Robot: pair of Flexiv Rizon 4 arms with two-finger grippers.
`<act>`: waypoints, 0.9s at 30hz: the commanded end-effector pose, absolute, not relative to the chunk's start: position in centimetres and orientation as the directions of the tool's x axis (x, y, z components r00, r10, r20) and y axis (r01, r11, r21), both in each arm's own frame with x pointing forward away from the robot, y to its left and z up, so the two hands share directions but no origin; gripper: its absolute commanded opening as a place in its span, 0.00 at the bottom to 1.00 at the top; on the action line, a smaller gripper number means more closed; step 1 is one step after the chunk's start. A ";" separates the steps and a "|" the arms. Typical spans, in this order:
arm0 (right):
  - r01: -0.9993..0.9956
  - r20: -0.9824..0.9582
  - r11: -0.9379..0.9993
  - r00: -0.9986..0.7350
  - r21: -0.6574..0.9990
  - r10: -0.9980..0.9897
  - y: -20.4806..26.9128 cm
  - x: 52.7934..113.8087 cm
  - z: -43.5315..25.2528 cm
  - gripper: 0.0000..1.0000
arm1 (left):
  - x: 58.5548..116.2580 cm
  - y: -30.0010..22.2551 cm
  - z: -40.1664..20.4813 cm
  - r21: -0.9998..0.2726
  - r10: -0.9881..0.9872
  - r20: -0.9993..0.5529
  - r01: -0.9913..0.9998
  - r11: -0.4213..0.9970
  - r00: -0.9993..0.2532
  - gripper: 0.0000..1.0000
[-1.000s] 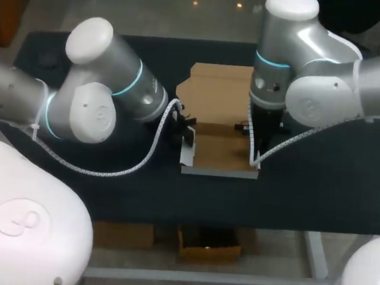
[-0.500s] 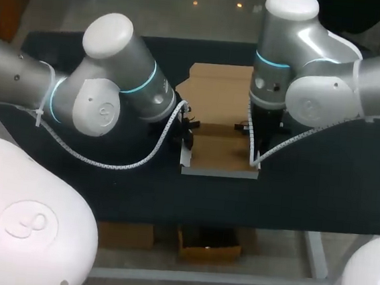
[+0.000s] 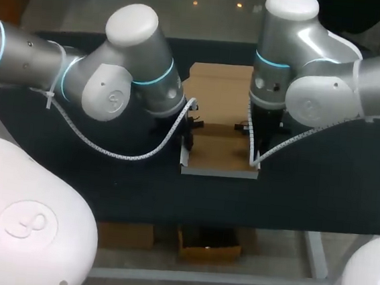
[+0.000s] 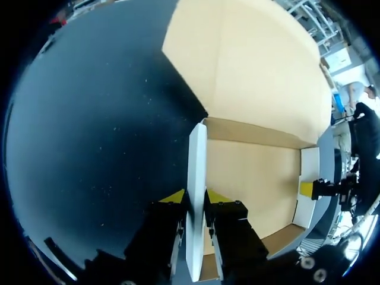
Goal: Assemble the packaging by folding the flat box into shape, placing the metal phone stand inside, and closing the box properly
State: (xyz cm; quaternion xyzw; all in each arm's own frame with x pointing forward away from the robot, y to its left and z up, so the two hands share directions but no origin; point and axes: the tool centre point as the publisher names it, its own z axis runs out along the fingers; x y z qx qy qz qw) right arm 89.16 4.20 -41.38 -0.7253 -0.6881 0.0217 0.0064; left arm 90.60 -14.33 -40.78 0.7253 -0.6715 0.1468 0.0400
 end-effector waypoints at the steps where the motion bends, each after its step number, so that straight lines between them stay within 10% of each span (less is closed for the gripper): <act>1: 0.998 -0.024 -0.053 0.052 -0.041 0.998 4.2 89.2 -41.3 0.00 | 90.9 -14.7 -41.1 -0.138 -0.995 0.004 -0.986 -0.098 0.098 0.19; 27: 0.998 -0.024 -0.053 0.052 -0.041 0.998 4.2 89.2 -41.3 0.00 | 90.9 -13.7 -42.1 -0.090 -0.989 -0.015 -0.986 -0.142 0.144 0.07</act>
